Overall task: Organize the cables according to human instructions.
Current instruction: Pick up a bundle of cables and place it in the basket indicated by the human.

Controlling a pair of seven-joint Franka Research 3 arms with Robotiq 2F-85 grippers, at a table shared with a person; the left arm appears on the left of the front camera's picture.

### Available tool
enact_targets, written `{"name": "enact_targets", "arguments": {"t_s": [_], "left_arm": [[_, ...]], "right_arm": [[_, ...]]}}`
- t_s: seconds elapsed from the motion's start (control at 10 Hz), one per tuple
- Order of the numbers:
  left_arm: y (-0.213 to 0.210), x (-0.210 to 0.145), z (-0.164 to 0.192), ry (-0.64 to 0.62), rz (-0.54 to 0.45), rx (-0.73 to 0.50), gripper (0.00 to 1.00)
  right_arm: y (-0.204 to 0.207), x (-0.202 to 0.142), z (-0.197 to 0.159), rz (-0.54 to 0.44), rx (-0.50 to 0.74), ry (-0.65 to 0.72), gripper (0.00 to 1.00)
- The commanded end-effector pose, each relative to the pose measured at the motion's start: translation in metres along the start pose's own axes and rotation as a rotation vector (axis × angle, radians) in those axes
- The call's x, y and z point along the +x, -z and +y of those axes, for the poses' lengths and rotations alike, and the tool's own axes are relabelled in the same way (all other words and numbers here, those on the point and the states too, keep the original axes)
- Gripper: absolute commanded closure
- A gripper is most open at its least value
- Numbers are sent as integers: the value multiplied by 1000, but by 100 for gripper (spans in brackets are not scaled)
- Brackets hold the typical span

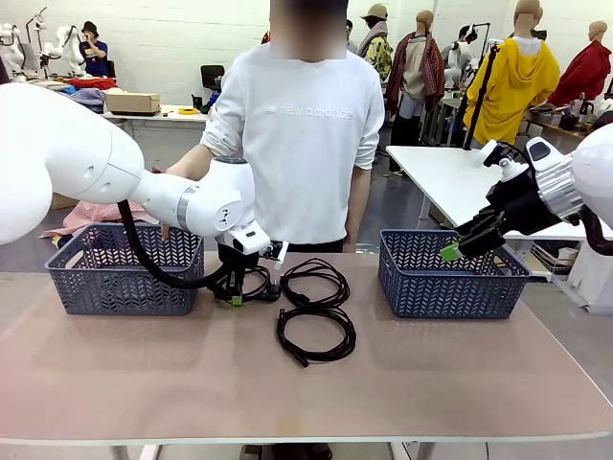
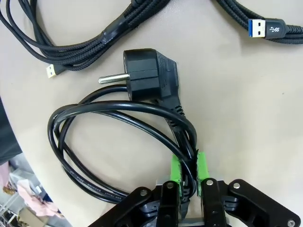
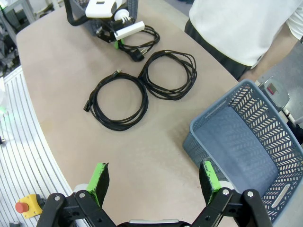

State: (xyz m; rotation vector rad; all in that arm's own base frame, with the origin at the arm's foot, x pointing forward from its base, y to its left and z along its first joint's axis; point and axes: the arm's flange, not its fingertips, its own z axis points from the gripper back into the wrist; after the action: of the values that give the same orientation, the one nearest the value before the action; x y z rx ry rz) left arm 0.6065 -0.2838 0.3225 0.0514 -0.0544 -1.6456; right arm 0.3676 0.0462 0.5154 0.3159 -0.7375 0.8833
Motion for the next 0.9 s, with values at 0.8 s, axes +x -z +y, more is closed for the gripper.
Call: {"name": "enact_targets", "arguments": {"t_s": [0.8], "left_arm": [[-135, -6, -9, -42, -86, 157, 100]], "right_arm": [[1, -1, -2, -18, 15, -8, 0]]}}
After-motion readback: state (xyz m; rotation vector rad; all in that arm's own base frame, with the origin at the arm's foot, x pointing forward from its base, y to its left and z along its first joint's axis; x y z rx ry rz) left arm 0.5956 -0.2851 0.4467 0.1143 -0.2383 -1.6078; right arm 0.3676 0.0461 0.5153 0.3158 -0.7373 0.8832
